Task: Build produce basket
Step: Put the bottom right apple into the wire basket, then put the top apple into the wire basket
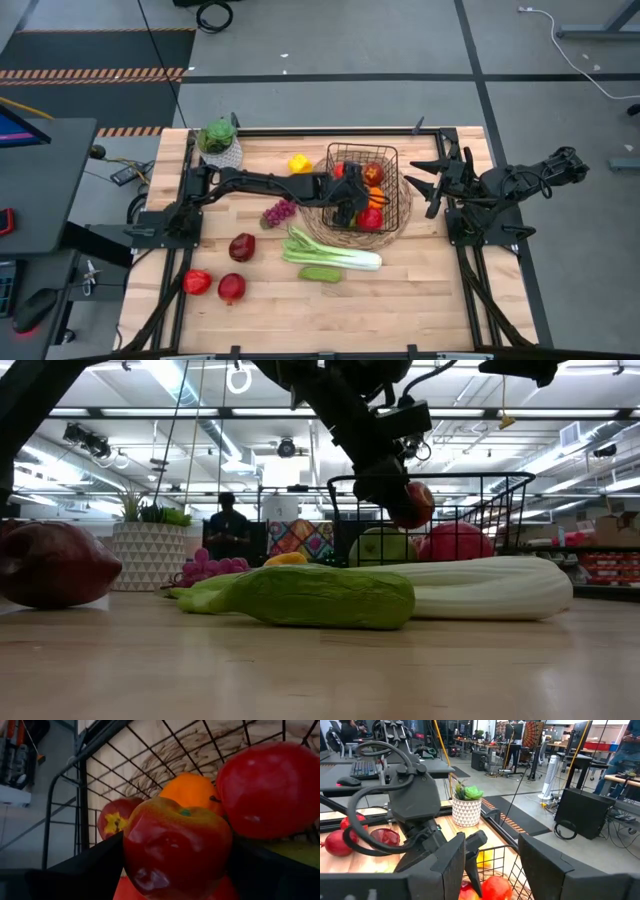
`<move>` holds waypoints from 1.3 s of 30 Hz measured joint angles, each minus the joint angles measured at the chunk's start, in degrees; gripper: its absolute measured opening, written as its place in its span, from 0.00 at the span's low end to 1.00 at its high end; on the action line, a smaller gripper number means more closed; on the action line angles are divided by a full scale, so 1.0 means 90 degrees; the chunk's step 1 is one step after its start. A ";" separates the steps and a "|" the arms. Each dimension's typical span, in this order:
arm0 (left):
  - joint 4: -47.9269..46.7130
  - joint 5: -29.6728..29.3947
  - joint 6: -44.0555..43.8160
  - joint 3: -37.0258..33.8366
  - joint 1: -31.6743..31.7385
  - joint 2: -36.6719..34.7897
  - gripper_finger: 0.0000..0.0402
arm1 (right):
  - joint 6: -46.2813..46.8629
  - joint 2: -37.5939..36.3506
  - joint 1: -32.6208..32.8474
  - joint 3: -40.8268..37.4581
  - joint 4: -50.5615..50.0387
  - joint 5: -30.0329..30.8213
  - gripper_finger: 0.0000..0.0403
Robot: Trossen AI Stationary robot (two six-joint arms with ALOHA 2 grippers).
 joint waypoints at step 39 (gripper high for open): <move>-0.2709 -0.0779 -0.2034 -0.0229 -0.0503 -0.2641 0.98 | -0.0051 0.0000 0.0000 0.0000 0.0034 0.0005 0.47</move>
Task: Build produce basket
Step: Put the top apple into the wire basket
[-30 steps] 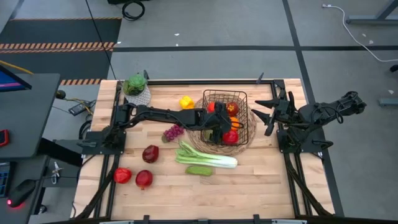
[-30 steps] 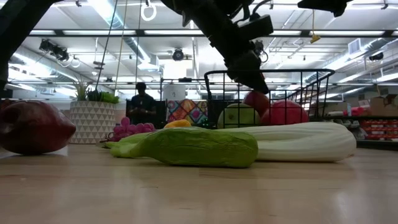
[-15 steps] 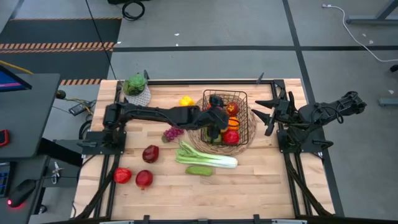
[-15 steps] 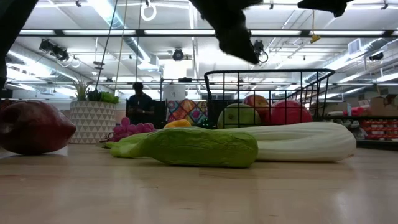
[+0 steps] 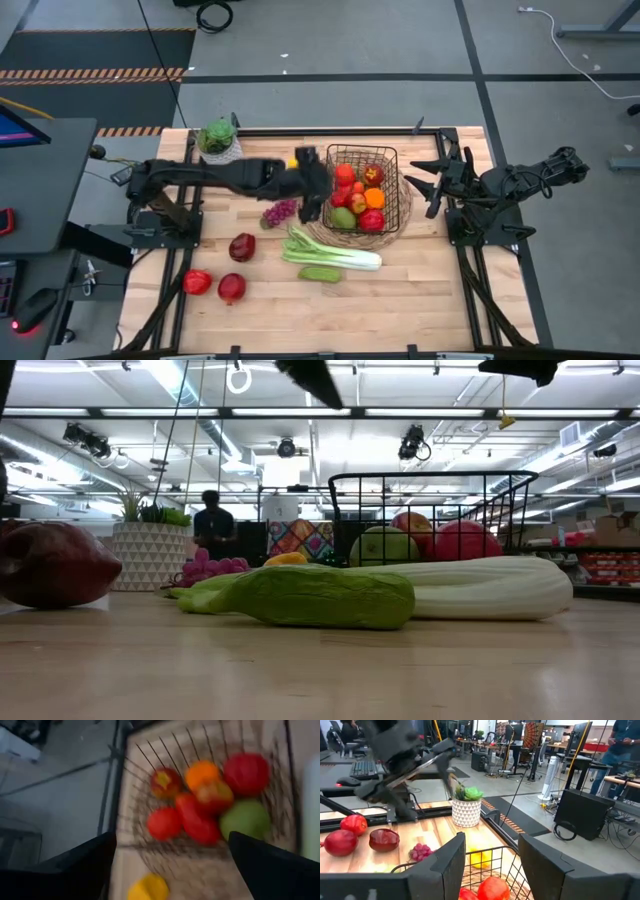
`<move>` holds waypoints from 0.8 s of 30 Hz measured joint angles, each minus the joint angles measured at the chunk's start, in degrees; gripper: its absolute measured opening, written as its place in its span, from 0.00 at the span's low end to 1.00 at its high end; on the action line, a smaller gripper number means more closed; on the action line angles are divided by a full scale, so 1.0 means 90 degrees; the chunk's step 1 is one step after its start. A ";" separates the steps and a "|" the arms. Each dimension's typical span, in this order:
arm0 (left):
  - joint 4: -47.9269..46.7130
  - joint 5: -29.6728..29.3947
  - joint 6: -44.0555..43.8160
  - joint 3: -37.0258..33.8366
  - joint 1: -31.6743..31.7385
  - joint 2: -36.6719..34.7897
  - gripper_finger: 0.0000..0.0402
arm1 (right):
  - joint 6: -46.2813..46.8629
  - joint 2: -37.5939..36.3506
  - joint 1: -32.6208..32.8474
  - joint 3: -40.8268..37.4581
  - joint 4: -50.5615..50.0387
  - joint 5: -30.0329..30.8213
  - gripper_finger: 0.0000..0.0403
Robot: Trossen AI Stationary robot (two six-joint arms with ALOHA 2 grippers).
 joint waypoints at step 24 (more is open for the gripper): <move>-0.2887 0.0349 -0.7930 -0.2270 -0.2609 -0.1430 0.98 | -0.1973 -0.0002 -0.0012 -0.0002 0.1602 0.0304 0.47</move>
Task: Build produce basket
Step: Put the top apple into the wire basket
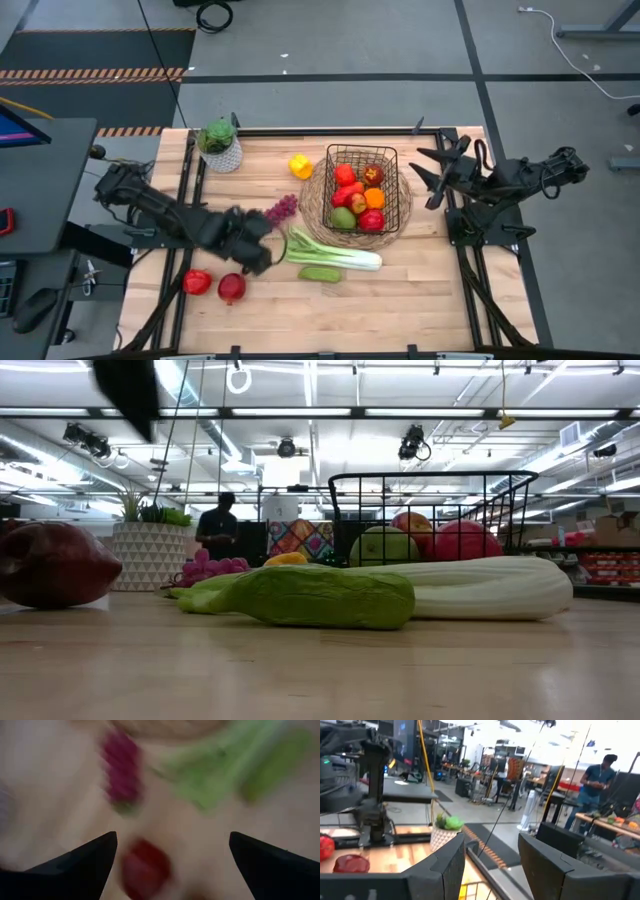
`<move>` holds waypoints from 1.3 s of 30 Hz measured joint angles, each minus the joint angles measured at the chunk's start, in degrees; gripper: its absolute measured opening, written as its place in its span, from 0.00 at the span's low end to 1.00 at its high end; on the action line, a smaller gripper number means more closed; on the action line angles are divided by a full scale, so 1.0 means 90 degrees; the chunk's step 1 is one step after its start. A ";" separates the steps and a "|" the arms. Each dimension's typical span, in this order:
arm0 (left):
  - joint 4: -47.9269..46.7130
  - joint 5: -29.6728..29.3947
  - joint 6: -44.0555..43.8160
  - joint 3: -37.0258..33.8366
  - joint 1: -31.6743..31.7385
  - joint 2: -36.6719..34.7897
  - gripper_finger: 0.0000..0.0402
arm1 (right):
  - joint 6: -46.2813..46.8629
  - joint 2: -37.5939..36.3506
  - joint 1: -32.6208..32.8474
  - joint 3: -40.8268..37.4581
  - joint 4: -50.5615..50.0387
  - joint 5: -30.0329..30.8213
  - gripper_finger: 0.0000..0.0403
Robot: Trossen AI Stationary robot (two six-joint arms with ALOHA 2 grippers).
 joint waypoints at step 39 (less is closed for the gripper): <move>-0.0125 0.0552 -0.3317 -0.1763 -0.0220 0.0315 0.98 | -0.0974 0.0276 0.0000 0.0002 0.1319 -0.0474 0.47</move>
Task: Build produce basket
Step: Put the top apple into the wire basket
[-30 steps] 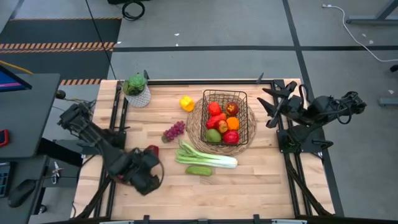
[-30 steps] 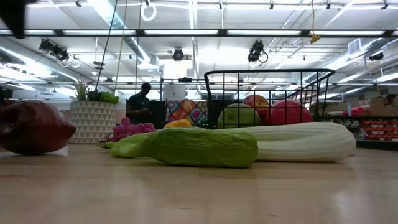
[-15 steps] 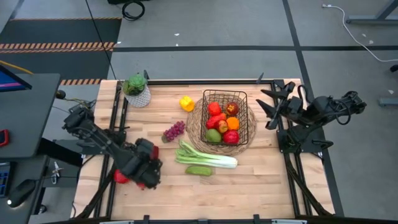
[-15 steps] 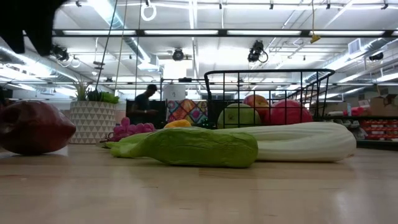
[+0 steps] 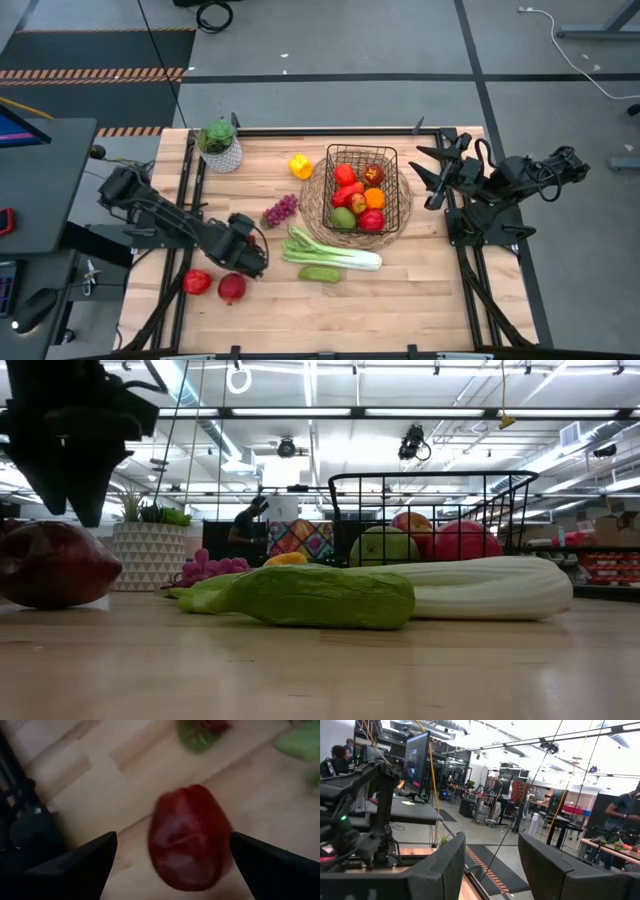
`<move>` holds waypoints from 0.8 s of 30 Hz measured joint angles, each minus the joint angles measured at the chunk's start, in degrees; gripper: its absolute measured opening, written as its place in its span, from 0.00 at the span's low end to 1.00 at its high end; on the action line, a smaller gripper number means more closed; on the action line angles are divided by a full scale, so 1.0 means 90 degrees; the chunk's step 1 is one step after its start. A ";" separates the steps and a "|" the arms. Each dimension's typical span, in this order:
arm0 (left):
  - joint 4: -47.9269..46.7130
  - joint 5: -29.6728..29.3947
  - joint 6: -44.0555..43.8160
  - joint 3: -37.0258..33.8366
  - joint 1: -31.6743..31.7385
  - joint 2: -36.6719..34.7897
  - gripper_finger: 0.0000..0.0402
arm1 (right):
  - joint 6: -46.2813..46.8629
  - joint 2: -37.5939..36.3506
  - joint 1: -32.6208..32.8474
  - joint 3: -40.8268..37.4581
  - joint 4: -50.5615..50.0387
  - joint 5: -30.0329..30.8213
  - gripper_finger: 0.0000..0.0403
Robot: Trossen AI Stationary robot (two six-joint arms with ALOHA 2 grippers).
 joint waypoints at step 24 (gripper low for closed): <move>0.3864 0.0183 0.0778 -0.2492 -0.0070 -0.1656 0.98 | 0.0017 0.0148 -0.0431 -0.0002 0.0092 0.0000 0.47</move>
